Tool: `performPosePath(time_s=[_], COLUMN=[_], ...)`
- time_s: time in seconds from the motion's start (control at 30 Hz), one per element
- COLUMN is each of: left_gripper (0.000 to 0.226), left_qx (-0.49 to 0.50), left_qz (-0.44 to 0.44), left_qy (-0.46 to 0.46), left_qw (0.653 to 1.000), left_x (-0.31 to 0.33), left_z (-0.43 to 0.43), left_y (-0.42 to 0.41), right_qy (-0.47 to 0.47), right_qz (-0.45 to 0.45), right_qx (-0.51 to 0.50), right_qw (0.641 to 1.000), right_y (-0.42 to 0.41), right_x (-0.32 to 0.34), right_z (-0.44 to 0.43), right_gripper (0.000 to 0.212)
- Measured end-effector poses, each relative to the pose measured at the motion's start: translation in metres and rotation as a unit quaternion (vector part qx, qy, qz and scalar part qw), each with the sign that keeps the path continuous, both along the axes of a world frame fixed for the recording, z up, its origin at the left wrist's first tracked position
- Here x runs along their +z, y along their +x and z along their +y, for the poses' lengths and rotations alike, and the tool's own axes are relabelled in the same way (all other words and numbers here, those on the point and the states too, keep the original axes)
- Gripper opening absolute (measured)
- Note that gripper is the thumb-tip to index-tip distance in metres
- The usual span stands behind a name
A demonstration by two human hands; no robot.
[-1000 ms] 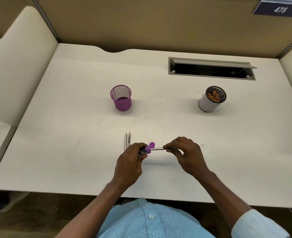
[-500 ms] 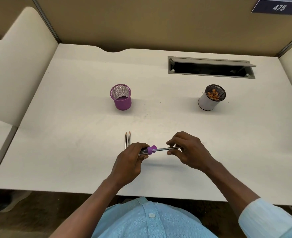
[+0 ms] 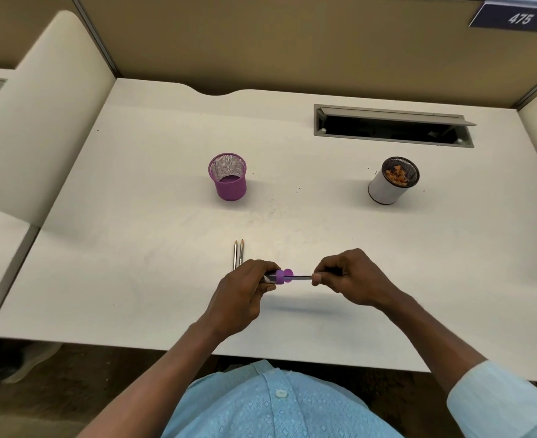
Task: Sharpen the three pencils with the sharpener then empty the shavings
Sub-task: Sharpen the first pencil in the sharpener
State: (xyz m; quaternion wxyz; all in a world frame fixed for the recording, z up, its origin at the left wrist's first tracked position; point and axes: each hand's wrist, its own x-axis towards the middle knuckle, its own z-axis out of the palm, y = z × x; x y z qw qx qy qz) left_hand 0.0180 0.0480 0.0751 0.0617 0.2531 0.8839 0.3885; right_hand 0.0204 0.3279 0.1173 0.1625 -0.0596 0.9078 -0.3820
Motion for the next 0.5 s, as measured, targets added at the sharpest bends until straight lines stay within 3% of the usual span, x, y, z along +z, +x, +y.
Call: performPosePath(time_s=[0.1,0.27,0.37,0.4,0.5], left_gripper=[0.034,0.03,0.031,0.031,0.032], left_qx=[-0.007,-0.013,-0.016,-0.02,-0.033], left_qz=[0.003,-0.006,-0.002,0.002,0.019], left_qy=[-0.004,-0.006,-0.006,-0.009,-0.025], left_qw=[1.0,1.0,1.0,1.0,0.999], left_x=[0.0,0.005,0.01,0.012,0.015], left_z=[-0.001,-0.003,-0.001,-0.001,-0.004], left_y=[0.001,-0.005,-0.008,-0.009,-0.011], right_qy=[-0.038,-0.022,0.004,-0.003,-0.093], right_qz=[-0.042,0.147,0.188,0.155,-0.078], right_qx=[0.016,0.023,0.013,-0.006,-0.047], right_qw=[0.998,0.989,0.982,0.988,0.992], right_y=[0.0,0.009,0.012,0.012,0.004], right_x=[0.004,0.002,-0.002,-0.001,0.01], right_z=[0.0,-0.002,-0.004,-0.006,-0.008], right_gripper=[0.011,0.008,0.003,0.005,0.016])
